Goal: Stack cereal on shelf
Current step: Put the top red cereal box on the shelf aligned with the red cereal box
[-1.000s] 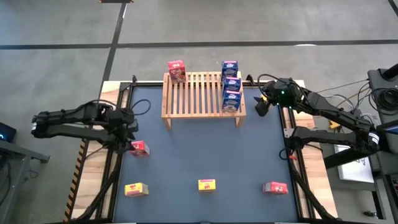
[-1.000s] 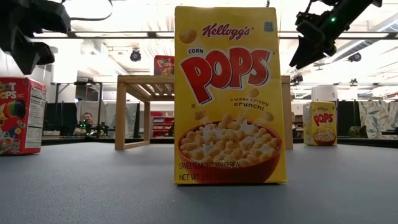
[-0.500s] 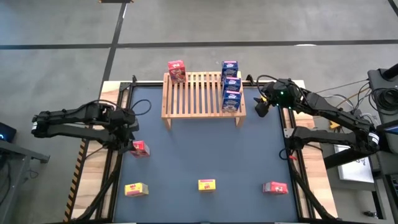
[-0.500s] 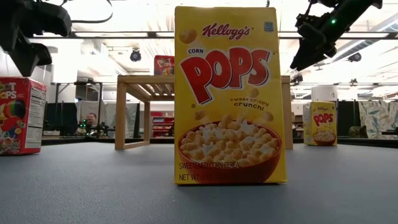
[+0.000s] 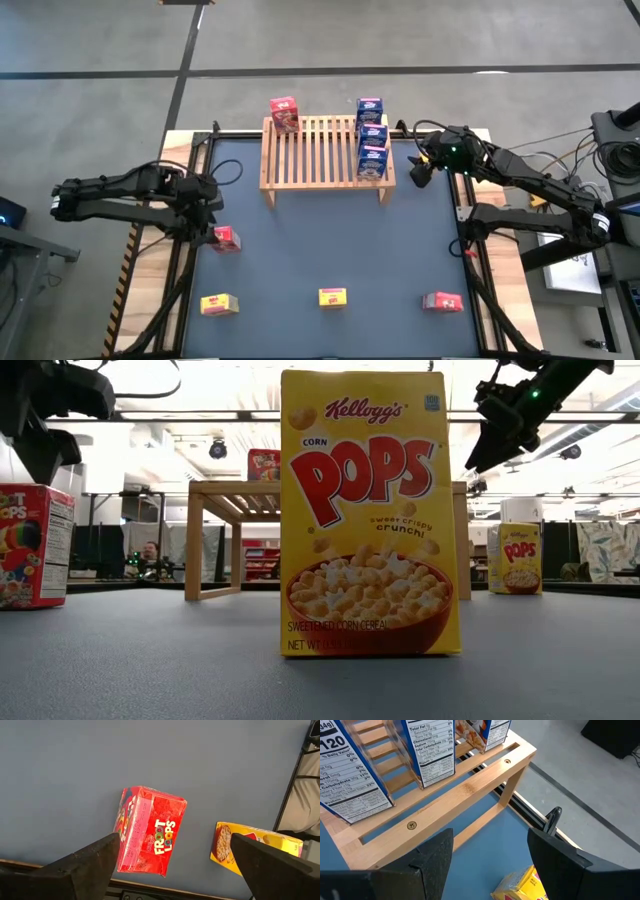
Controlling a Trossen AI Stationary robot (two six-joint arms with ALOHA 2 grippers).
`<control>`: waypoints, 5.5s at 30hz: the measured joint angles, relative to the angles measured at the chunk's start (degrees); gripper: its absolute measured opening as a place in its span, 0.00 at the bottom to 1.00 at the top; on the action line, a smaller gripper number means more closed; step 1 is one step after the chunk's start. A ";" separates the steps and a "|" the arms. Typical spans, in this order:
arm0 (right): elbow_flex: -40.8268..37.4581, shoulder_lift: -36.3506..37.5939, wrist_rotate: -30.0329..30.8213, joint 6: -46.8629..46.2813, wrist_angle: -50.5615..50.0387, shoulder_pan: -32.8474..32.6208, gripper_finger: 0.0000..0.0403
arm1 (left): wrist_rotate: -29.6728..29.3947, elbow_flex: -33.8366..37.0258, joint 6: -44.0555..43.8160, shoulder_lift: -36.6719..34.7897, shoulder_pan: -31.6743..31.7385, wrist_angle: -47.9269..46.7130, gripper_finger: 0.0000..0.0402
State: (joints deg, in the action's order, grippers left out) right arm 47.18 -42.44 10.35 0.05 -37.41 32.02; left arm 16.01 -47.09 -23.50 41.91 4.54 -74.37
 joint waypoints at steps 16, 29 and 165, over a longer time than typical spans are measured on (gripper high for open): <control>0.00 -0.07 0.02 -0.17 0.99 -0.01 0.61 | -0.65 0.00 2.46 0.61 -0.13 -0.31 0.95; 0.00 -0.07 0.02 -0.25 2.12 -0.01 0.61 | 1.07 0.02 -2.21 2.69 -5.98 -0.39 0.95; 0.09 -0.09 0.00 -0.03 4.98 -0.01 0.61 | -24.50 3.46 -10.32 13.66 -26.33 0.28 0.95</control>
State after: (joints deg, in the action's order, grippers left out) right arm 47.27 -42.52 10.35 0.01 -32.42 32.01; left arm -8.49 -43.63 -33.83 55.57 -21.79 -74.09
